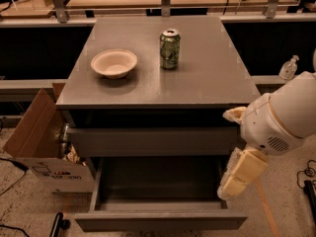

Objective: Close middle drawer

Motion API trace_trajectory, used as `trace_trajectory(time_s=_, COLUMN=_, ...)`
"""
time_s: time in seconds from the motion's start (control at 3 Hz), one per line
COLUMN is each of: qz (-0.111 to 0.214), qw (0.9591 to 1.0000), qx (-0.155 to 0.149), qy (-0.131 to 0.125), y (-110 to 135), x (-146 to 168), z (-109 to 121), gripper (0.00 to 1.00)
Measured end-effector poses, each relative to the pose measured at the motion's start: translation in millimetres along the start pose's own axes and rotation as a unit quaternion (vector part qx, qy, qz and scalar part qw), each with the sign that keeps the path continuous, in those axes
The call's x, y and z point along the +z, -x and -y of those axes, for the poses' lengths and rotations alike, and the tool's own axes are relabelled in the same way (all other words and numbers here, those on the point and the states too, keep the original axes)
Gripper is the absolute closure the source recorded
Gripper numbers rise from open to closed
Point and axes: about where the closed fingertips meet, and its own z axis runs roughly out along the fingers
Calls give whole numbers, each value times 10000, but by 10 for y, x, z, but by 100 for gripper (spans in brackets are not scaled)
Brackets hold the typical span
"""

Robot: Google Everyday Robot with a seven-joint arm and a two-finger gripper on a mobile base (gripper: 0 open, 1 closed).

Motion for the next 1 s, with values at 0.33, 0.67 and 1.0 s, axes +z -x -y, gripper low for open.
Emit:
trace_trajectory(time_s=0.33, qz=11, qw=10000, qx=27, qy=-1, y=-2, x=6, z=-2, gripper=0)
trace_trajectory(time_s=0.67, qz=164, qw=9987, qx=470, qy=123, y=-303, x=343, z=86, gripper=0)
trace_trajectory(time_s=1.0, qz=541, qw=9951, qx=727, qy=384, y=-734, x=1086, z=16, gripper=0)
